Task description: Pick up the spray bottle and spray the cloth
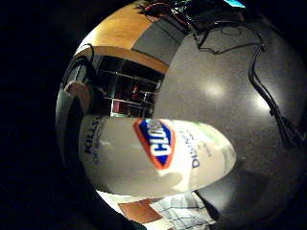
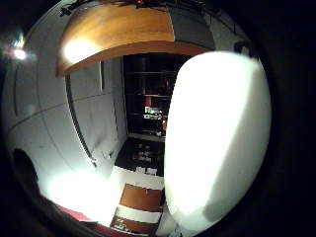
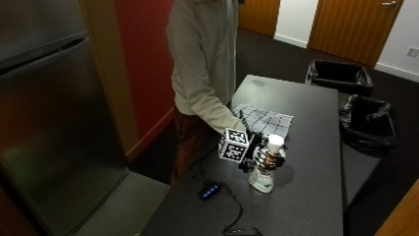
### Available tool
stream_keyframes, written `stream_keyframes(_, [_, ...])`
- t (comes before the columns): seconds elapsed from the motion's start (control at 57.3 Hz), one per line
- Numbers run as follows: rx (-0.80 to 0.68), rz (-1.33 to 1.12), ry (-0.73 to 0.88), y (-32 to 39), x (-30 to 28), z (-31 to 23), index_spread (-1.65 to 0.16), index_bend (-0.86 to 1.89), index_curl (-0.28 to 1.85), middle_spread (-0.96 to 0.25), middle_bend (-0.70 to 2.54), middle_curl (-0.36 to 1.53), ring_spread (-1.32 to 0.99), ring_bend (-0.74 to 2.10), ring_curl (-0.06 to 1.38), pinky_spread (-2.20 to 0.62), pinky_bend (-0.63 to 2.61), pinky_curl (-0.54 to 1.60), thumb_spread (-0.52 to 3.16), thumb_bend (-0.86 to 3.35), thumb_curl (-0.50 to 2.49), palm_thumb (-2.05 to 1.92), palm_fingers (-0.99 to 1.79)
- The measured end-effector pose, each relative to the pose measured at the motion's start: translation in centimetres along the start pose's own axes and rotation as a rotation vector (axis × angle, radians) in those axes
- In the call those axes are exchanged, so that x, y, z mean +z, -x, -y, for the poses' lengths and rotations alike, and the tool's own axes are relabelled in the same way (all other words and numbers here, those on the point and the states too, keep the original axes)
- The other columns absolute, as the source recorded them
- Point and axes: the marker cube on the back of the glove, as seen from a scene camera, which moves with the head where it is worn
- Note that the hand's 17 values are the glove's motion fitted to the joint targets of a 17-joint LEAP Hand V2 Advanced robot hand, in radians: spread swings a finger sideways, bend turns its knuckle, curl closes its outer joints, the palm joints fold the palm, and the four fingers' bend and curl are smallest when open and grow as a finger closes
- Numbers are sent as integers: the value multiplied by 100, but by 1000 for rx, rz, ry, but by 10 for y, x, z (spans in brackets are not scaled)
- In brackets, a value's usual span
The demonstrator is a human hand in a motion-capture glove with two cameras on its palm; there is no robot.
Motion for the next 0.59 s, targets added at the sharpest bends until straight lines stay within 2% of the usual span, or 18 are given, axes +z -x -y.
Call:
stream_keyframes(0.349, [-35,-15,128,10,14,22,-25,20,41,-17,51,49,-20,56,42,-19,28,36,33,-3,63,104,132])
stream_keyframes(0.593, [-210,-80,328,41,6,21,-26,23,47,-16,55,51,-20,58,45,-22,30,38,17,-3,69,104,133])
